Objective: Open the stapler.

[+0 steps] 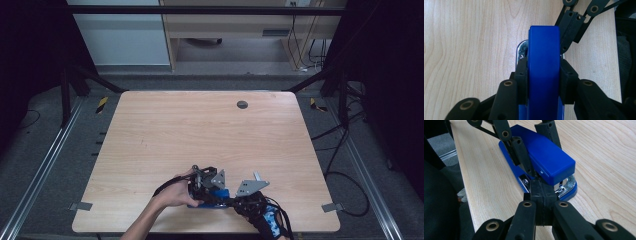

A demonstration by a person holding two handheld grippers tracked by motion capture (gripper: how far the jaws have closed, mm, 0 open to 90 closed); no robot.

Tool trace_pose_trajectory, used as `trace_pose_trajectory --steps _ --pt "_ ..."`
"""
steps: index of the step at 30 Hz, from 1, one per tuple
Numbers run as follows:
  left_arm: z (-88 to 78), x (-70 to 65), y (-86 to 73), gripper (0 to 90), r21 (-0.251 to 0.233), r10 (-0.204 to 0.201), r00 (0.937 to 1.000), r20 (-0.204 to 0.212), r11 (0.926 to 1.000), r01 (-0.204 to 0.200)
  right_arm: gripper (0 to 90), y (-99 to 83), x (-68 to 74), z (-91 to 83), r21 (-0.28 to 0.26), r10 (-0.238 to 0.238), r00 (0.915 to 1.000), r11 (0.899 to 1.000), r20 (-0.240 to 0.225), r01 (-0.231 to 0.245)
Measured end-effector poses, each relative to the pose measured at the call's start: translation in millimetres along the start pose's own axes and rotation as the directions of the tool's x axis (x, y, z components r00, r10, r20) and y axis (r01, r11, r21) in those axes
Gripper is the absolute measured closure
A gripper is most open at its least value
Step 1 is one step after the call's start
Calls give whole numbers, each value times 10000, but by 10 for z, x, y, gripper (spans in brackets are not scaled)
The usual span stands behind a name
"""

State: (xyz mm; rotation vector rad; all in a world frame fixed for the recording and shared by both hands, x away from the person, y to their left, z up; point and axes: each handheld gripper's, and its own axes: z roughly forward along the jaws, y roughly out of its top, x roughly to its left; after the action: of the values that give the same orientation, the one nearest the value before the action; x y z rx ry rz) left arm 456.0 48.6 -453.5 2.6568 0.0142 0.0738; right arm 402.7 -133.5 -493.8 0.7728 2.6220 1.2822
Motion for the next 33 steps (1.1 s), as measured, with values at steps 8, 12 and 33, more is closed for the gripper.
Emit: trace_pose_trajectory --steps 8,12,33 --pt "-2 1 0 658 -5 -11 10000 3 10000 11 900 4 12 1 18 -31 10000 10000 85 30" --pt "-2 2 1 658 4 -3 10000 10 10000 3 900 6 14 2 29 50 9999 10000 98 -50" --pt "-15 11 -38 660 -388 -79 9999 114 9992 83 900 10 25 9 39 35 9999 10000 128 -35"
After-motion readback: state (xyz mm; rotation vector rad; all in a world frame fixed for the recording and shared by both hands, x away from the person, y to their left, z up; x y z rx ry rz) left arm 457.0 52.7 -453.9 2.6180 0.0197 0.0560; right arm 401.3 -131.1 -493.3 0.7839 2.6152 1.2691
